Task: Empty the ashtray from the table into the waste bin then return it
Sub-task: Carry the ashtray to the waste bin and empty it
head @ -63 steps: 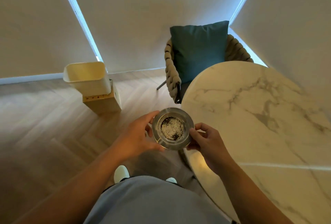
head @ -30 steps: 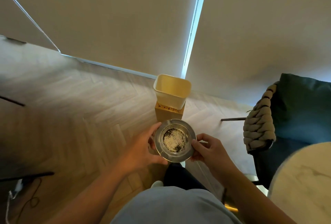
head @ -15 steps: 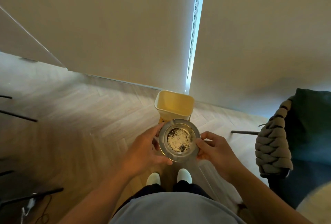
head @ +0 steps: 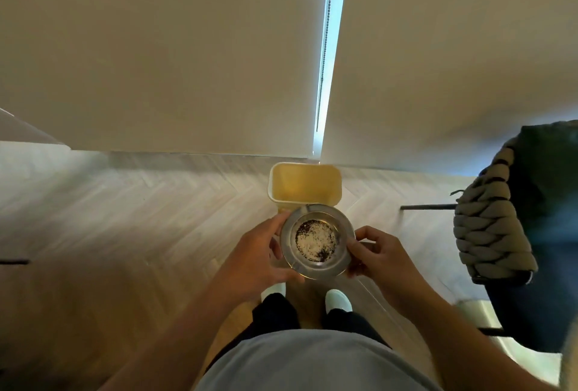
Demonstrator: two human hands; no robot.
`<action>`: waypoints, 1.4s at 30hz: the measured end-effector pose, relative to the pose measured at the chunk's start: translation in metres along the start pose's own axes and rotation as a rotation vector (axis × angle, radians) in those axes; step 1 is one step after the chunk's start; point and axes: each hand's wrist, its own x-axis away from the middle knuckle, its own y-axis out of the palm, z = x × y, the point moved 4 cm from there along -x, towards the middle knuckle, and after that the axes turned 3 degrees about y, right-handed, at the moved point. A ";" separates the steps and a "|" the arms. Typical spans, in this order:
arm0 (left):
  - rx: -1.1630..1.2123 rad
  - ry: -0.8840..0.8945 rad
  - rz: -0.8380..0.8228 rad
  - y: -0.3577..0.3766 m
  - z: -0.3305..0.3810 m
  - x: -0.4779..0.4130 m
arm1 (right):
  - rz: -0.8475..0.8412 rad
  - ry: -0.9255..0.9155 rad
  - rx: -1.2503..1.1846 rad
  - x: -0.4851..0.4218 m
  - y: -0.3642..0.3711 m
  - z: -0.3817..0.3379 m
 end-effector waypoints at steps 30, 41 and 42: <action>-0.110 0.145 -0.243 0.037 -0.176 -0.218 | 0.186 0.027 -0.240 -0.235 0.011 0.089; -0.659 0.194 -0.311 0.028 -0.242 -0.298 | 0.222 0.069 -0.234 -0.295 0.001 0.124; -0.686 0.181 -0.319 0.028 -0.245 -0.302 | 0.221 0.076 -0.235 -0.297 0.001 0.126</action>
